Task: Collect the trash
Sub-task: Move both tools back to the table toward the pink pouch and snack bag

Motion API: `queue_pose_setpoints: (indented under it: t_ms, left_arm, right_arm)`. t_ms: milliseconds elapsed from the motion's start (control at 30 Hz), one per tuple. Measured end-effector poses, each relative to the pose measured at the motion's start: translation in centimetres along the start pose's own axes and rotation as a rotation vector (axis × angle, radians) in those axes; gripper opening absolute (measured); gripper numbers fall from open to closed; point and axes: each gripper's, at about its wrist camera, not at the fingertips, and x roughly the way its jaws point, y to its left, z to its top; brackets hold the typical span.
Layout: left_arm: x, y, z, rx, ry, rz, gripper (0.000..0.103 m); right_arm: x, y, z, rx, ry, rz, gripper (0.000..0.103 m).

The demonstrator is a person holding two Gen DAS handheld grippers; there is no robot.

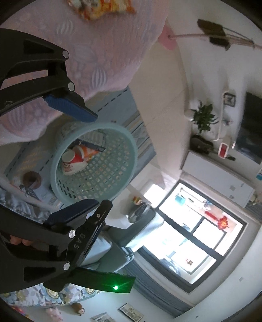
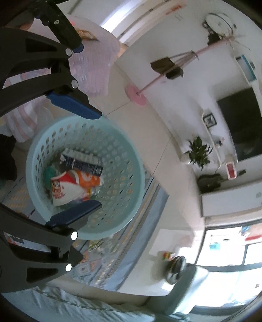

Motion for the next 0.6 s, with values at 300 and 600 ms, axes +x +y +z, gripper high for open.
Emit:
queue_pose_setpoints:
  t_ms: [300,600]
  left_arm:
    - [-8.3,2.8,-0.9,-0.025,-0.128,0.088,0.076]
    - [-17.0,10.5,-2.2,-0.163,-0.272,0.302,0.077]
  right_arm:
    - [-3.2,9.7,-0.1,-0.184,-0.067,0.112,0.078]
    - [-3.8,19.4,-1.2,-0.336,-0.040,0.254,0.085]
